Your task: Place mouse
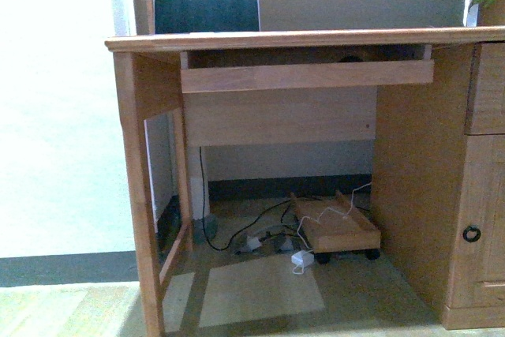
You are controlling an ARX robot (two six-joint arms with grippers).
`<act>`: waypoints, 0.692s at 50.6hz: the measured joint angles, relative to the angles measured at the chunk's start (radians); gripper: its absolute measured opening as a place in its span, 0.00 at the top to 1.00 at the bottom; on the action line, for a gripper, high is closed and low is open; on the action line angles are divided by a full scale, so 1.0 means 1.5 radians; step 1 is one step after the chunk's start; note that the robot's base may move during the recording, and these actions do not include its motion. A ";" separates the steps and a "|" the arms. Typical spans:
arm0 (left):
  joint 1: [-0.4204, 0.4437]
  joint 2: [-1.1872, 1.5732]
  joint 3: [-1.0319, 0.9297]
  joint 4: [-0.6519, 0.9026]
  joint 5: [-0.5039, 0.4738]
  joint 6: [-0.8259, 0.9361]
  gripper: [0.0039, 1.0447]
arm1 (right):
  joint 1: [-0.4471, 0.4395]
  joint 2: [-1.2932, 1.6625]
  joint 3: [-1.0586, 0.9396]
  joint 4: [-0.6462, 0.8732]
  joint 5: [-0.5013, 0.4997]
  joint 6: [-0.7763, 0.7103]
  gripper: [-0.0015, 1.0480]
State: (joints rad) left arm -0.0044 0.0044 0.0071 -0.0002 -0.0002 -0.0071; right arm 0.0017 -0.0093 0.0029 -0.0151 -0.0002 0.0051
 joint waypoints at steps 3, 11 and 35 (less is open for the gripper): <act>0.000 0.000 0.000 0.000 0.000 0.000 0.07 | 0.000 0.000 0.000 0.000 0.000 0.000 0.07; 0.000 0.000 0.000 0.000 0.000 0.000 0.07 | 0.000 0.000 0.000 0.000 0.000 0.000 0.07; 0.000 0.000 0.000 0.000 0.000 0.000 0.07 | 0.000 0.000 0.000 0.000 0.000 0.000 0.07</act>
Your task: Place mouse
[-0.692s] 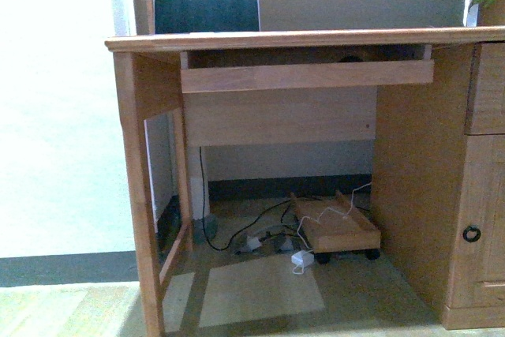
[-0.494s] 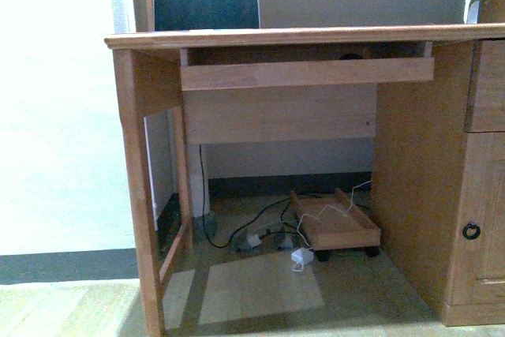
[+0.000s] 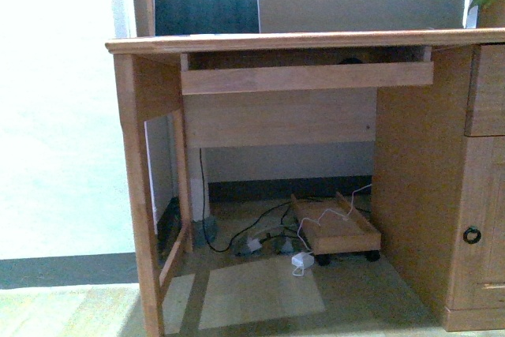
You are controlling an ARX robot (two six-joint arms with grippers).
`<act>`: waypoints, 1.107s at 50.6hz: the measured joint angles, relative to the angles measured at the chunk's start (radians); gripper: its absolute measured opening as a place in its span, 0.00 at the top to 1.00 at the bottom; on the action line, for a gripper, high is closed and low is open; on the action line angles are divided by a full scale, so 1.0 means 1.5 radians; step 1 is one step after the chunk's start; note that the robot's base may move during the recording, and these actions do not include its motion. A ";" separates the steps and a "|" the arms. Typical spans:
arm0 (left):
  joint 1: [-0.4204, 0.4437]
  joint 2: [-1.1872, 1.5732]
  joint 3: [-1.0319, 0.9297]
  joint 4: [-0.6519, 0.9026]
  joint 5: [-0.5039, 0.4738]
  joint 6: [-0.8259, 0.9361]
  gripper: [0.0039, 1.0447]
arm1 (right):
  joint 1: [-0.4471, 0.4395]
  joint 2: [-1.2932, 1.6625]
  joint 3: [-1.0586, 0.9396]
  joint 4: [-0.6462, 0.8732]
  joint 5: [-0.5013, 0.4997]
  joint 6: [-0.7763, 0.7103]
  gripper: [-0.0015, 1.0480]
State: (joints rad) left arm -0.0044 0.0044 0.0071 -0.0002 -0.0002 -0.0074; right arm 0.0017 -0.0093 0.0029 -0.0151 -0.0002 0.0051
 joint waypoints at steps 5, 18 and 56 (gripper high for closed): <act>0.000 0.000 0.000 0.000 0.000 0.000 0.07 | 0.000 0.000 0.000 0.000 0.000 0.000 0.07; 0.000 0.000 0.000 0.000 0.000 0.000 0.07 | 0.000 0.000 0.000 0.000 0.000 0.000 0.07; 0.000 0.000 0.000 0.000 0.000 0.000 0.07 | 0.000 0.000 0.000 0.000 0.000 0.000 0.07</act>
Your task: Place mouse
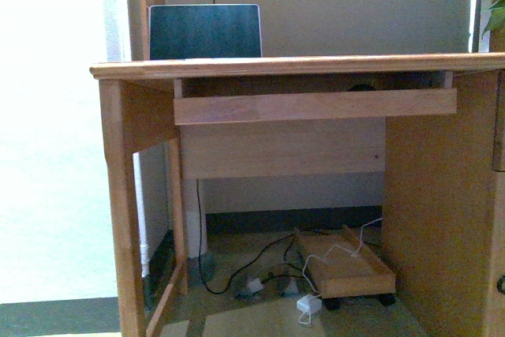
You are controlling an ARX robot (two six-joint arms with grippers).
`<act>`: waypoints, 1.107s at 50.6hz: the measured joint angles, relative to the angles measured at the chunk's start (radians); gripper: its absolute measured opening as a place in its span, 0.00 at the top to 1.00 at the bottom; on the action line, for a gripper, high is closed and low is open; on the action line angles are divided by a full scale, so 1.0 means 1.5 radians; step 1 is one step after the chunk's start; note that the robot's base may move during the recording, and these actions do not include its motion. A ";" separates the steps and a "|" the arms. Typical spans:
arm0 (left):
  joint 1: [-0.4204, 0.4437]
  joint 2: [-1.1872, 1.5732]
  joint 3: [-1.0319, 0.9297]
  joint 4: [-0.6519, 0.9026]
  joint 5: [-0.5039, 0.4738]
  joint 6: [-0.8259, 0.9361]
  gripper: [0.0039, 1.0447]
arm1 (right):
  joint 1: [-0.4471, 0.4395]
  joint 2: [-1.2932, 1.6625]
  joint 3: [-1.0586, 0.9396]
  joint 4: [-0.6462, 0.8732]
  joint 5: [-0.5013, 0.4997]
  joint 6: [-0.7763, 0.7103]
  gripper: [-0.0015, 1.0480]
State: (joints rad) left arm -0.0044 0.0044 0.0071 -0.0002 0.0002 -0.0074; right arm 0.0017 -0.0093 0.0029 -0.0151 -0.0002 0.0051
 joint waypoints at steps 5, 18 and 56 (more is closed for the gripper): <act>0.000 0.000 0.000 0.000 0.000 0.000 0.07 | 0.000 0.000 0.000 0.000 0.000 0.000 0.07; 0.000 0.000 0.000 0.000 0.000 0.000 0.07 | 0.000 0.000 0.000 0.000 0.000 0.000 0.07; 0.000 0.000 0.000 0.000 0.000 0.000 0.07 | 0.000 0.000 0.000 0.000 0.002 0.000 0.07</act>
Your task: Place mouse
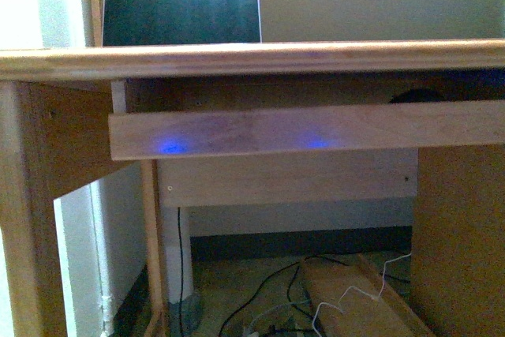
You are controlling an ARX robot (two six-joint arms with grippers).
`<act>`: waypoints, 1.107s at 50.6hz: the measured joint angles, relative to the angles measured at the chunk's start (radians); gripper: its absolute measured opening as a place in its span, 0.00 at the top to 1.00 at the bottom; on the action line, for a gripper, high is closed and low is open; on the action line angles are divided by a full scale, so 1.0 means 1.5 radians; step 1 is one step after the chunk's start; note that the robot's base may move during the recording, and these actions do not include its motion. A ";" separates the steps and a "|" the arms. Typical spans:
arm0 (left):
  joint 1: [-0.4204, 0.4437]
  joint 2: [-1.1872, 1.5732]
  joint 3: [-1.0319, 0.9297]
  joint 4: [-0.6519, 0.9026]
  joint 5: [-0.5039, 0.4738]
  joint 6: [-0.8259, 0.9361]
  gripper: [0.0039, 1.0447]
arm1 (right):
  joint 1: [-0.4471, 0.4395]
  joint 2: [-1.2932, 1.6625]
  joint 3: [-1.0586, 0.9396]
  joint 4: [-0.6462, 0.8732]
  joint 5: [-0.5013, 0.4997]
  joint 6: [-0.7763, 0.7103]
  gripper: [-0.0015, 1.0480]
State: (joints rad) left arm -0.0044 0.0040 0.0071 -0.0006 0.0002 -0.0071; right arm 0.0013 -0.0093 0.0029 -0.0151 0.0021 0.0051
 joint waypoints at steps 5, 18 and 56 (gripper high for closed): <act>0.000 0.000 0.000 0.000 0.000 0.000 0.07 | 0.000 0.000 0.000 0.000 -0.002 0.000 0.07; 0.000 0.000 0.000 0.000 0.000 0.000 0.07 | 0.000 0.000 0.000 0.000 -0.002 0.000 0.07; 0.042 0.658 0.120 0.355 0.090 0.155 0.07 | 0.000 0.000 0.000 0.000 -0.002 -0.001 0.07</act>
State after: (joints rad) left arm 0.0589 0.9905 0.1871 0.5320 0.1356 0.2249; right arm 0.0017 -0.0093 0.0029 -0.0147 -0.0006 0.0036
